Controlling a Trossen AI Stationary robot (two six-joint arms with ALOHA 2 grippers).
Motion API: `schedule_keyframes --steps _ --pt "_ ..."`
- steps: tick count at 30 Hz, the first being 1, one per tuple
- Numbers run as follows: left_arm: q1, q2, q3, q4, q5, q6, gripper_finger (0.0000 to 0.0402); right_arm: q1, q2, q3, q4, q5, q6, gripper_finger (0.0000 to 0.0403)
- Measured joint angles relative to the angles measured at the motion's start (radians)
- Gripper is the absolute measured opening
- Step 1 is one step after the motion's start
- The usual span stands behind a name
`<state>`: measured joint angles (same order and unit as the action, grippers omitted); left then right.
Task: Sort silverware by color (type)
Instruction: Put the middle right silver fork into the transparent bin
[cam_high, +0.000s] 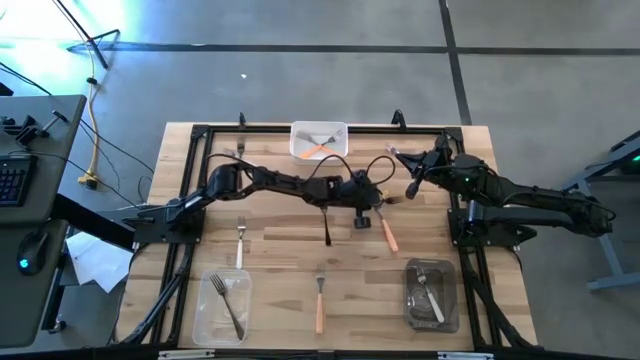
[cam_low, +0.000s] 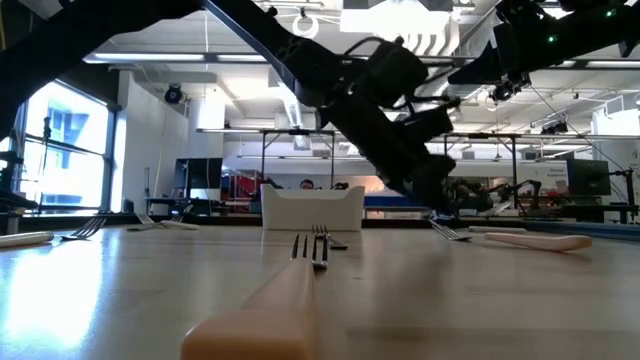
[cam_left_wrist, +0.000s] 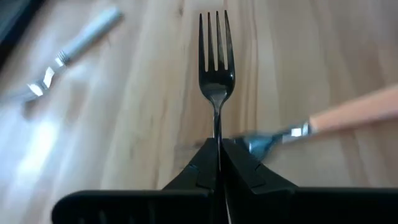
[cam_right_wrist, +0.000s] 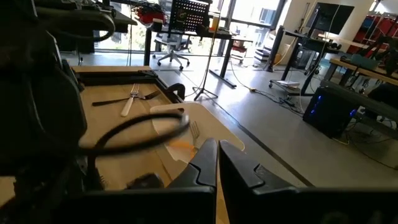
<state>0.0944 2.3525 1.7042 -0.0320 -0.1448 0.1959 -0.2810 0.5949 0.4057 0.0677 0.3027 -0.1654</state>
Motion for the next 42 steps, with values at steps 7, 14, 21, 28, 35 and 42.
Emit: schedule_keyframes --steps 7,14,21,28,35,42 --pt "-0.004 -0.092 -0.078 -0.010 0.001 -0.031 0.0000 0.000 -0.001 0.000 -0.005 -0.002 0.000 0.0000" --pt "-0.044 -0.267 -0.277 -0.014 0.002 -0.063 0.0000 0.000 -0.001 0.000 -0.003 -0.004 -0.003 0.0000" --pt "-0.158 -0.516 -0.478 -0.082 -0.057 -0.091 0.0000 0.000 -0.001 0.000 -0.001 -0.004 -0.001 0.0000" --pt "-0.311 -0.751 -0.568 -0.321 -0.144 -0.193 0.0000 0.000 -0.001 0.000 0.002 -0.007 0.000 0.0000" --pt "-0.457 -0.877 -0.572 -0.573 -0.207 -0.416 0.0000 0.000 -0.001 0.000 0.007 -0.024 0.000 0.0000" --pt "-0.602 -0.917 -0.572 -0.704 -0.210 -0.679 0.0000 0.000 0.000 0.000 0.004 -0.024 0.002 0.0000"
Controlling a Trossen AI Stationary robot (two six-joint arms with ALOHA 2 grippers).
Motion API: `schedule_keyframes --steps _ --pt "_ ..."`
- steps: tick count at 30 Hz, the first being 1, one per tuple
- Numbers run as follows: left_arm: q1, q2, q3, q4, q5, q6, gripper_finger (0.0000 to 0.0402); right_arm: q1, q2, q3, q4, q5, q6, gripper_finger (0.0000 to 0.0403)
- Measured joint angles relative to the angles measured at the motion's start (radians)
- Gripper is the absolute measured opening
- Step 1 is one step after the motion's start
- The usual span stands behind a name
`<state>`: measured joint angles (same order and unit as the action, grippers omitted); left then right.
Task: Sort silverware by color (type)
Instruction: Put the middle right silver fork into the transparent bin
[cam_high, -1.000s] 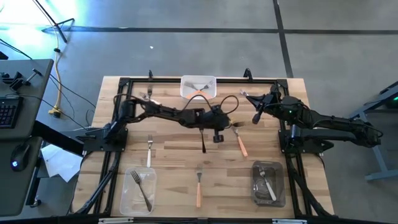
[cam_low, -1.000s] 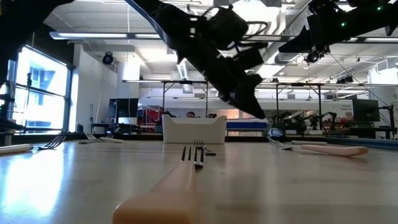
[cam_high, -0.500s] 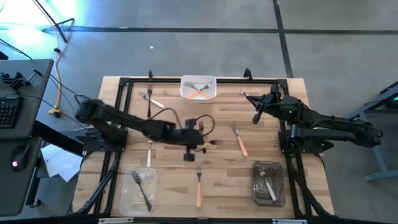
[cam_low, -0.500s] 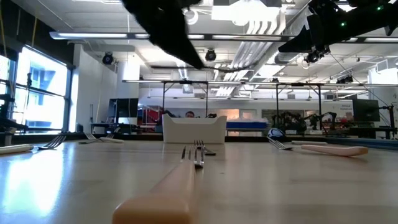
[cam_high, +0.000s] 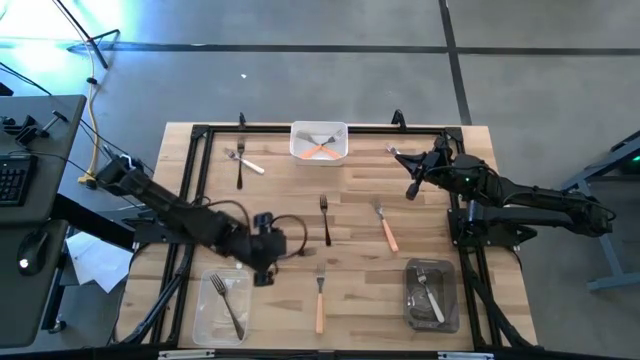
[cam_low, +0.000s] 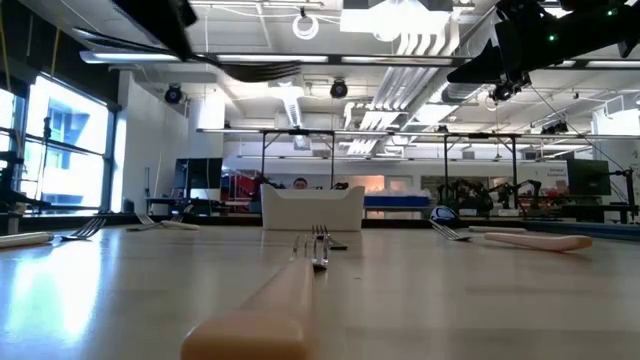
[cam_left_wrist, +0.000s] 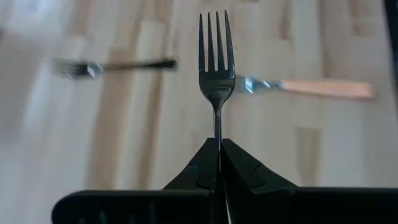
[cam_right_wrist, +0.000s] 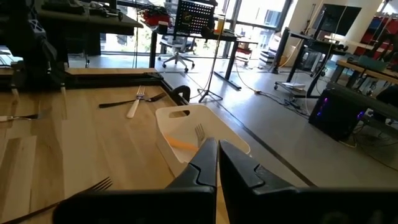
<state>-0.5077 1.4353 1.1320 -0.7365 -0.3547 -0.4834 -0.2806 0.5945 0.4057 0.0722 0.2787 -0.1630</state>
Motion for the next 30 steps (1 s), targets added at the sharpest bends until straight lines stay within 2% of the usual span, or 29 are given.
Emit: schedule_keyframes --steps 6,19,23,27,30 --pt "-0.142 -0.002 0.000 -0.047 -0.026 -0.279 0.0000 0.000 0.000 0.000 0.020 0.000 -0.040 0.0000" --pt "-0.488 0.040 0.031 -0.078 -0.258 -0.905 0.0000 0.000 0.000 0.000 0.068 -0.002 -0.126 0.0000" --pt "-0.574 0.122 0.107 -0.226 -0.248 -1.103 0.0000 0.000 0.000 0.000 0.067 -0.027 -0.118 0.0000" --pt "-0.640 0.225 0.192 -0.387 -0.195 -1.298 0.0000 0.000 0.000 0.000 0.066 -0.055 -0.094 0.0000" --pt "-0.672 0.296 0.232 -0.440 -0.174 -1.411 0.0000 0.000 0.000 0.000 0.056 -0.056 -0.073 0.0000"
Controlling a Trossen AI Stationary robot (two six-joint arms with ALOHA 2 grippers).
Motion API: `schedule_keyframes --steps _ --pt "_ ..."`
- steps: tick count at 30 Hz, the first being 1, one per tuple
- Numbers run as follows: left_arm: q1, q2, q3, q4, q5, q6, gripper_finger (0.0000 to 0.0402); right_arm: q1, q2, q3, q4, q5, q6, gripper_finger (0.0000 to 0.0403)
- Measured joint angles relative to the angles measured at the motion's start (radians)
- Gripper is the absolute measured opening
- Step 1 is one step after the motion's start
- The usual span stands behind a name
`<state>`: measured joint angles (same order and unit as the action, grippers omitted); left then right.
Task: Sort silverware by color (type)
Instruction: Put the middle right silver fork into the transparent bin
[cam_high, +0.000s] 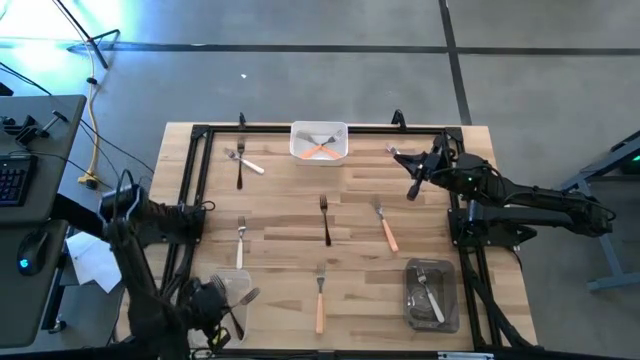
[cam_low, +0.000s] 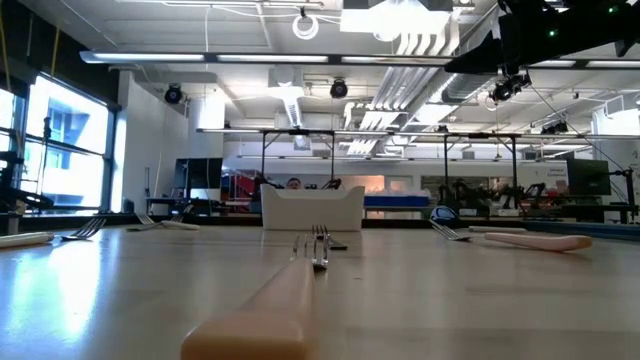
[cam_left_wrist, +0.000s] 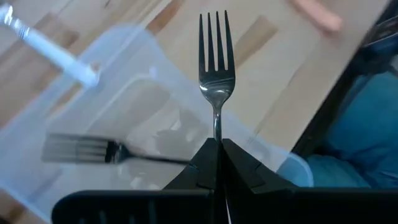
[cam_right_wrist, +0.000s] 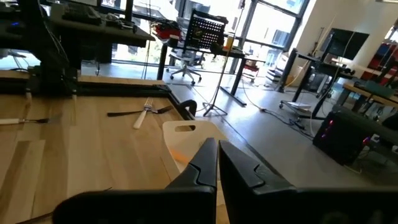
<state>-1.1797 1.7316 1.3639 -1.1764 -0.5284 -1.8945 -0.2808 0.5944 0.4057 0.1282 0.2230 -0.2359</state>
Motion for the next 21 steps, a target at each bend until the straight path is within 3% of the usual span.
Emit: schedule_keyframes --steps 10,21 --pt "-0.043 0.132 0.034 -0.106 0.054 -0.276 0.0000 0.000 0.000 0.000 -0.036 -0.007 0.044 0.0000" --pt "-0.005 0.133 0.004 -0.192 0.045 -0.213 0.0000 0.000 0.000 -0.002 -0.036 -0.015 0.037 0.0000"
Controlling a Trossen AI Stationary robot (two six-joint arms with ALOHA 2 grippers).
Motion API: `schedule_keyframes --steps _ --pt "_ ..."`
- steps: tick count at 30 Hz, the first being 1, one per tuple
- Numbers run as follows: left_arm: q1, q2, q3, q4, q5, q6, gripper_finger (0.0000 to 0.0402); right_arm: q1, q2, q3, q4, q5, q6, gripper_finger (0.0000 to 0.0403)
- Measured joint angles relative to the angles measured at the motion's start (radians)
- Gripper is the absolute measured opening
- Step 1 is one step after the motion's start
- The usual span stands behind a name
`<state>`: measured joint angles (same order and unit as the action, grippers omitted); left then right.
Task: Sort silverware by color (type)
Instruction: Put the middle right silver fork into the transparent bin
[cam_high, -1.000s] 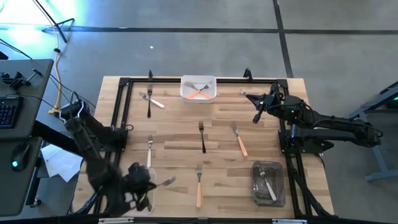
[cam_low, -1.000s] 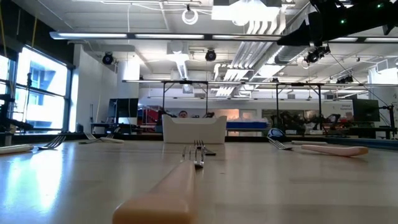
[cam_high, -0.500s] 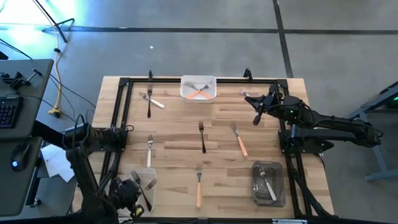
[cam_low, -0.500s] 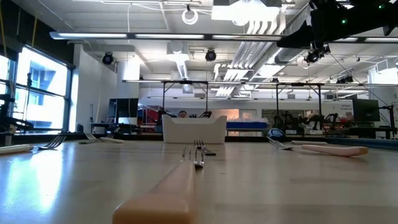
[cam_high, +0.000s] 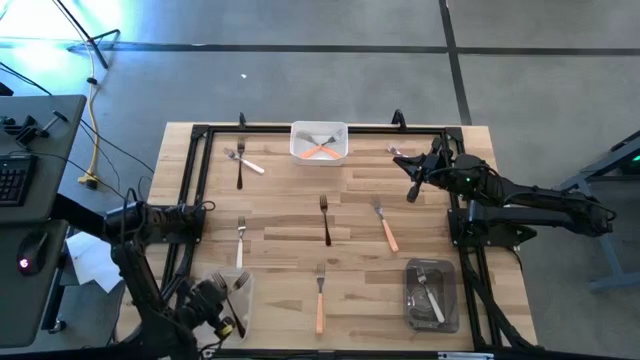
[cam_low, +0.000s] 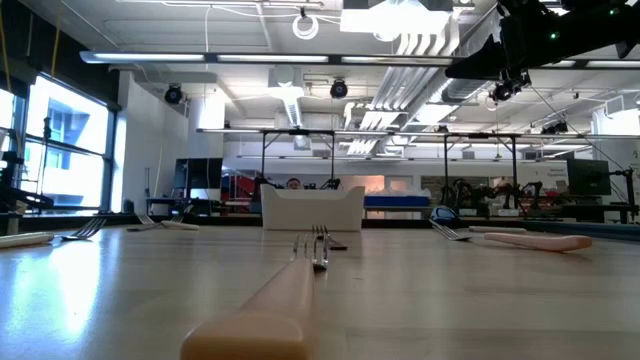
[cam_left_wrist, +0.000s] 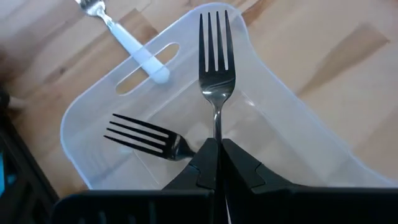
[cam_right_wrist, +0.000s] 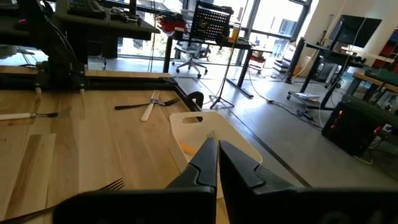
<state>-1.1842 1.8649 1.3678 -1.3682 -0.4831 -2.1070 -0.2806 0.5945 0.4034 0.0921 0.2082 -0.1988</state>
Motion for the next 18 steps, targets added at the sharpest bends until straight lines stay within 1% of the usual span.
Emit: schedule_keyframes --steps 5,18 --pt "0.024 0.001 -0.030 0.035 -0.001 0.049 0.0000 0.000 0.000 0.000 0.001 -0.001 -0.003 0.0000" --pt "0.040 0.000 -0.081 0.057 0.000 0.015 0.0000 0.000 0.000 0.000 0.001 -0.002 -0.011 0.0000"
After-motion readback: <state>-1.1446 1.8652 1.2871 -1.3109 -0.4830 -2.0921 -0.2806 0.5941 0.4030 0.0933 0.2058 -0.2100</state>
